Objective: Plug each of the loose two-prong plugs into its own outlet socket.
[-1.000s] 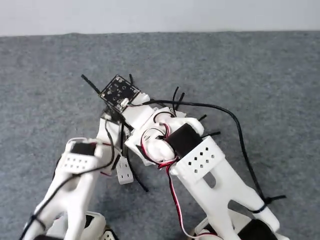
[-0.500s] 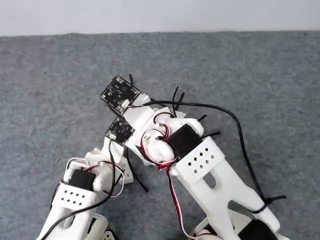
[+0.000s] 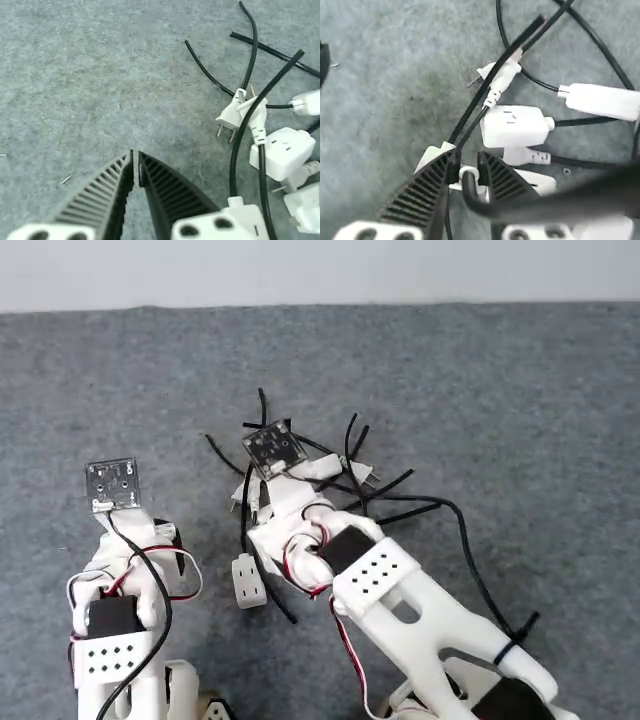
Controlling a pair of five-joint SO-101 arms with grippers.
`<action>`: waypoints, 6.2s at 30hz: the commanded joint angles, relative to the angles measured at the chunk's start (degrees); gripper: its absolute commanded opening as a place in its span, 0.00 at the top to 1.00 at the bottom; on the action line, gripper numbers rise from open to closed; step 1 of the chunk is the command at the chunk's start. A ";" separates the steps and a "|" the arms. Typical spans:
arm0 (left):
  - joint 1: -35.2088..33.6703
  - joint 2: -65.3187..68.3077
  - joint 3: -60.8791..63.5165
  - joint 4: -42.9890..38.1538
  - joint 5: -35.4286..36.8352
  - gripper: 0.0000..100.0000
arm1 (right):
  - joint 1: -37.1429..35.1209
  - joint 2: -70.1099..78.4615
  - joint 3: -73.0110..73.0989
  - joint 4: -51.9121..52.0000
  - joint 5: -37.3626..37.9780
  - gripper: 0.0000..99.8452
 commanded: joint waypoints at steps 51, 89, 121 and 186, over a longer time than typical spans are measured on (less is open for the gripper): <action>-0.44 -0.88 1.98 -5.27 0.79 0.99 | -5.23 7.16 2.64 -11.03 -1.14 0.99; -0.70 -0.88 2.07 -5.10 0.79 0.99 | -9.63 6.99 7.91 -10.86 12.57 0.99; -0.44 -1.05 2.68 -5.36 0.79 0.99 | -11.74 10.07 6.59 3.65 26.20 0.99; -0.35 -0.97 2.95 -5.45 -2.02 0.99 | 42.33 -32.66 -5.19 38.64 29.27 0.99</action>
